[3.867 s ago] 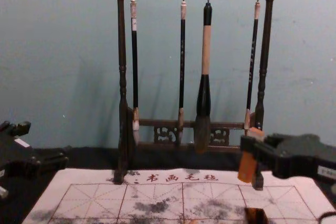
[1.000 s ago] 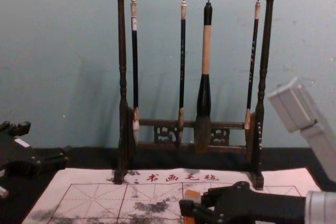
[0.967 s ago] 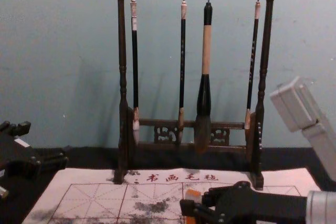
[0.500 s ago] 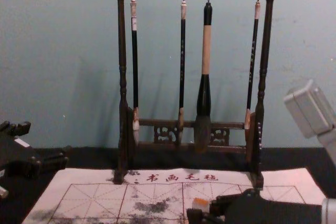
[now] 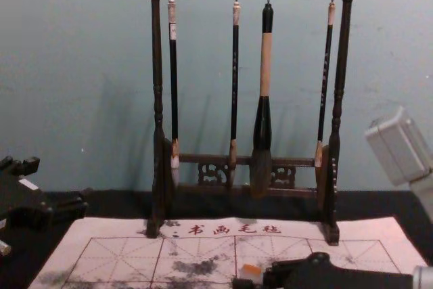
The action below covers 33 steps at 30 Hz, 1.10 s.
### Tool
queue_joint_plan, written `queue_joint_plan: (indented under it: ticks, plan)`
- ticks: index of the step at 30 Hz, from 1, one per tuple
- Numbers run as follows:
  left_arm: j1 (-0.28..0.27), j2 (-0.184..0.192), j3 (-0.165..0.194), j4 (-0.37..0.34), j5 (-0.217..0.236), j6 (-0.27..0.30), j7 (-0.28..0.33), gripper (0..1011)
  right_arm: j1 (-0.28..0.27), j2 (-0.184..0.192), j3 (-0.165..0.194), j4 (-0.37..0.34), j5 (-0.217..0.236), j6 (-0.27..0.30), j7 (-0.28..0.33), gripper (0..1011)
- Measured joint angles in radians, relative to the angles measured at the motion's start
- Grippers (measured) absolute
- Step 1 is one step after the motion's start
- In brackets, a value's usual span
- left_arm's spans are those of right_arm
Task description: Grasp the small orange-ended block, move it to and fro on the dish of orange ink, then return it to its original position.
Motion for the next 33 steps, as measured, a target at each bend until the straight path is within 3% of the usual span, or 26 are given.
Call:
queue_joint_plan:
  ticks: [20, 33]
  plan:
    - [0.000, 0.000, 0.000, 0.000, 0.000, 0.000, 0.000, 1001, 0.062, -0.071, -0.036, 0.089, -0.018, -0.022, 0.006, 111]
    - [0.000, 0.000, 0.000, 0.000, 0.000, 0.000, 0.000, 1001, 0.095, -0.099, -0.023, 0.149, -0.032, -0.039, -0.014, 110]
